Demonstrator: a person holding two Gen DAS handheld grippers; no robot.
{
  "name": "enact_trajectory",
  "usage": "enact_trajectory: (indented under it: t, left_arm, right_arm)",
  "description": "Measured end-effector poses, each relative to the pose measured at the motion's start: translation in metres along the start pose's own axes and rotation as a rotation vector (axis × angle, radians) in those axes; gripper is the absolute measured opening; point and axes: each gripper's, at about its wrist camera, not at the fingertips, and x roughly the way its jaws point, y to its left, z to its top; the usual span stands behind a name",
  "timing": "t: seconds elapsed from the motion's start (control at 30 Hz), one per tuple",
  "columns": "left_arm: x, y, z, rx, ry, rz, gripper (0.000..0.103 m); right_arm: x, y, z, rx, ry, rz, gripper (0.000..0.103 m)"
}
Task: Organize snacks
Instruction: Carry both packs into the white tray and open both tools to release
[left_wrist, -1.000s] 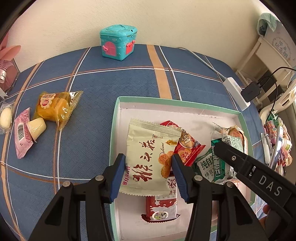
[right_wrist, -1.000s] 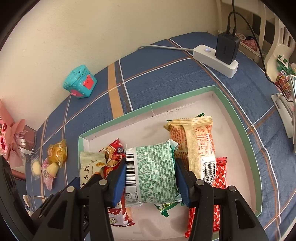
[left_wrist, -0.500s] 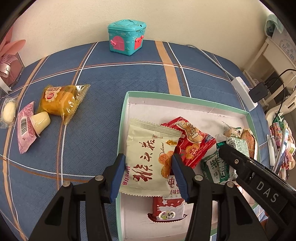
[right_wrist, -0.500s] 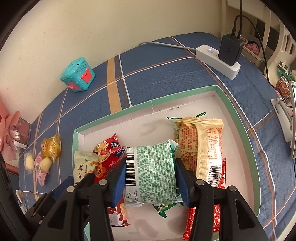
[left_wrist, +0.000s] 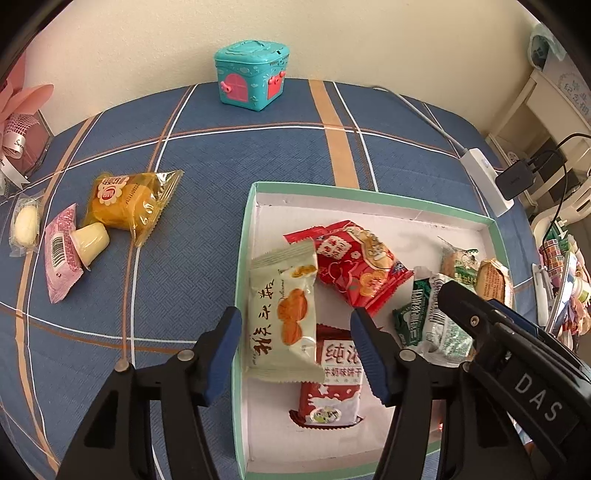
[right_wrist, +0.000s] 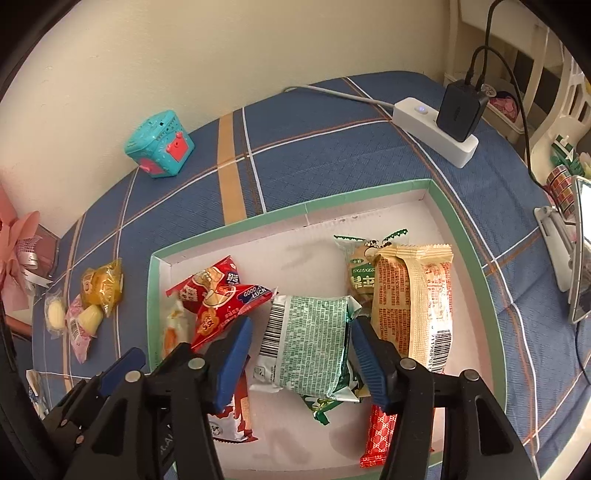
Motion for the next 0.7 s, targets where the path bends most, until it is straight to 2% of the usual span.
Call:
enact_trajectory:
  t: [0.4,0.7]
  left_arm:
    - [-0.019,-0.002,-0.003,-0.021,-0.007,-0.056,0.063]
    - [-0.031,0.031,-0.003,-0.123,-0.036,-0.043,0.064]
  right_arm:
    - [-0.039,0.001,0.003,-0.015,-0.063,0.006,0.061]
    - [-0.042,-0.004,0.001,-0.002,-0.055,0.04,0.061]
